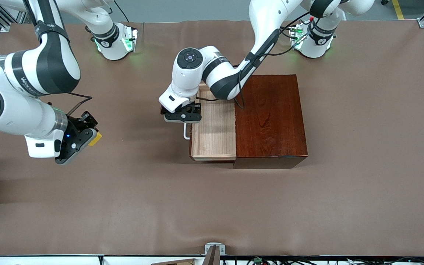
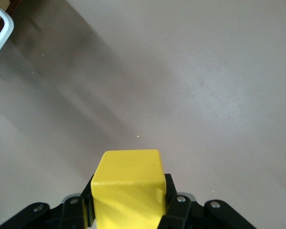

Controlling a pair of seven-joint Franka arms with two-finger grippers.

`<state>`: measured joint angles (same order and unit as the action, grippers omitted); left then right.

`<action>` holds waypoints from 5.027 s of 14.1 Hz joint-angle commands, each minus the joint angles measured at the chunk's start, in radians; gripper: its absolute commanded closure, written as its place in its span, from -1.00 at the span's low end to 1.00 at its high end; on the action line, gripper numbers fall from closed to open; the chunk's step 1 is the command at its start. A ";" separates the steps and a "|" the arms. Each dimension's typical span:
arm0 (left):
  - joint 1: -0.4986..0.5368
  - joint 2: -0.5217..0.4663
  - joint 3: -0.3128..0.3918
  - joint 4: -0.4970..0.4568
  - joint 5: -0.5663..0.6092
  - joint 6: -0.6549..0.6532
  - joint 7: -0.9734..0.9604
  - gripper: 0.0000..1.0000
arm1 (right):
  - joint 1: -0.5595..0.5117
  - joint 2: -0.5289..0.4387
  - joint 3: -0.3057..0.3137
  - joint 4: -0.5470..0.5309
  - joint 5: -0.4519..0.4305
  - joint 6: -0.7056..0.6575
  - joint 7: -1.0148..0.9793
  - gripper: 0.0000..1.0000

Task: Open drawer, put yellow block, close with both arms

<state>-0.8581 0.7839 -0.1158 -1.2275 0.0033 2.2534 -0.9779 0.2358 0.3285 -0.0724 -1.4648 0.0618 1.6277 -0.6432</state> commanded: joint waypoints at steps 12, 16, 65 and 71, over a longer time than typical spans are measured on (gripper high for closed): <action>0.371 -0.478 -0.001 -0.024 -0.180 -0.671 0.398 -1.00 | 0.223 -0.014 0.000 -0.026 0.013 0.115 -0.116 1.00; 0.591 -0.590 -0.004 -0.127 -0.172 -0.767 0.704 -1.00 | 0.332 0.004 -0.001 -0.026 0.013 0.211 -0.161 1.00; 0.726 -0.647 0.102 -0.216 -0.042 -0.707 0.921 -1.00 | 0.380 0.028 -0.041 0.081 -0.045 0.132 0.091 -1.00; 0.674 -0.627 0.001 -0.196 -0.003 -0.703 0.880 -1.00 | 0.117 -0.032 -0.041 0.069 -0.043 0.081 0.092 -1.00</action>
<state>-0.1548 0.1411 -0.1011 -1.4489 -0.0269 1.5490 -0.0757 0.4213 0.3279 -0.1365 -1.3583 0.0194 1.7093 -0.5720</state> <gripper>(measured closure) 0.000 0.000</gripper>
